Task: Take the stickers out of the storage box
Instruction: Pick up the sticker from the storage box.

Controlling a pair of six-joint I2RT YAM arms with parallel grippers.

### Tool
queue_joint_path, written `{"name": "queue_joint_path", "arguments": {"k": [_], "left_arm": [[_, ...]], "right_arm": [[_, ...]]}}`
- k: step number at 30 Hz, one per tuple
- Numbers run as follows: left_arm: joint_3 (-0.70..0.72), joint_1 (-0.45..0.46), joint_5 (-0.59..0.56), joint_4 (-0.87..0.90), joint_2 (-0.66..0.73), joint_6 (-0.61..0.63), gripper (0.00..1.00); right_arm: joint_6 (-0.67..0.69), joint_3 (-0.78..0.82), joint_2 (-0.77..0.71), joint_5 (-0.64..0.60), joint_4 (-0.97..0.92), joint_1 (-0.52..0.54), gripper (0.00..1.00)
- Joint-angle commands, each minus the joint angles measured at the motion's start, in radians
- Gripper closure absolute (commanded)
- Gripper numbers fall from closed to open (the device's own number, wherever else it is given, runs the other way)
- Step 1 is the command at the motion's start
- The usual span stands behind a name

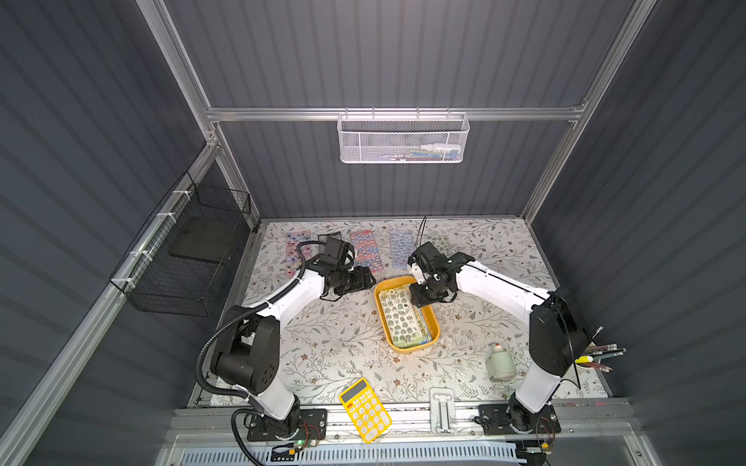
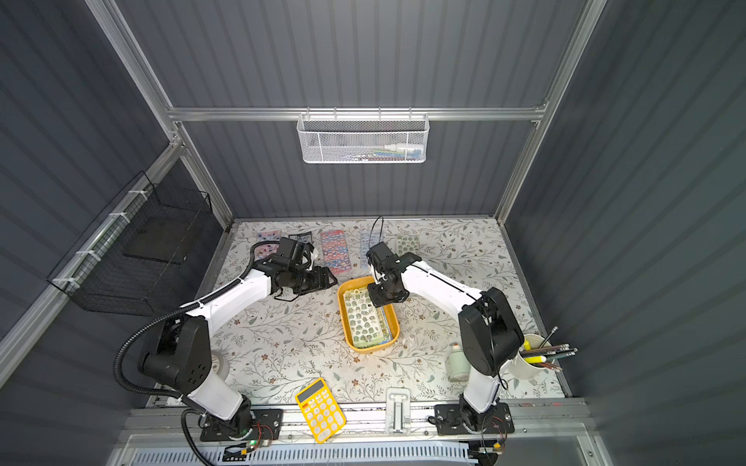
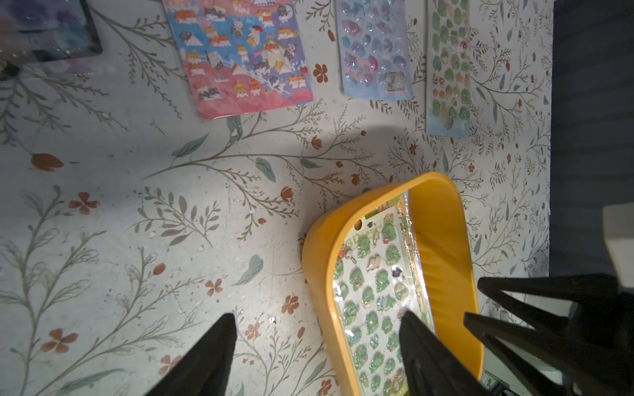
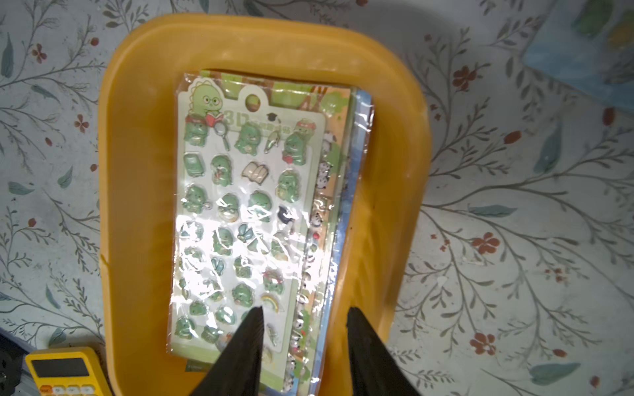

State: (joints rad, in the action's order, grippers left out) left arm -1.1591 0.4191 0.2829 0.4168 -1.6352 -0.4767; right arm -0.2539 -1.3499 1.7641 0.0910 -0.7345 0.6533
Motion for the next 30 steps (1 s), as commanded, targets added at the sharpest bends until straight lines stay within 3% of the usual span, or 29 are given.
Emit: {"name": "queue_joint_path", "arguments": {"k": [1,10,13,17,22,24,28,30], "left_arm": [[0.004,0.04,-0.021,0.0,-0.027,-0.017,0.24],[-0.015,0.089,0.01,-0.036,-0.107,-0.043,0.39],[-0.031,0.105,0.018,-0.039,-0.138,-0.049,0.47],[-0.036,0.108,0.023,-0.047,-0.155,-0.056,0.48],[-0.044,0.108,0.035,-0.048,-0.163,-0.06,0.57],[-0.044,0.11,0.038,-0.049,-0.165,-0.064,0.58],[-0.05,0.109,0.039,-0.059,-0.168,-0.074,0.38],[-0.054,0.11,0.039,-0.061,-0.166,-0.077,0.36]], "right_arm": [[-0.017,0.031,-0.004,0.015,0.016,0.013,0.55],[-0.035,0.037,0.085,0.067,0.06,0.014,0.53],[-0.039,0.029,0.112,0.099,0.081,0.015,0.57],[-0.049,0.015,0.15,0.151,0.097,0.012,0.63],[-0.075,0.031,0.172,0.228,0.14,-0.003,0.66],[-0.101,0.053,0.172,0.301,0.175,-0.021,0.67],[-0.154,0.095,0.177,0.411,0.249,-0.061,0.72],[-0.169,0.107,0.182,0.448,0.272,-0.074,0.77]]}}
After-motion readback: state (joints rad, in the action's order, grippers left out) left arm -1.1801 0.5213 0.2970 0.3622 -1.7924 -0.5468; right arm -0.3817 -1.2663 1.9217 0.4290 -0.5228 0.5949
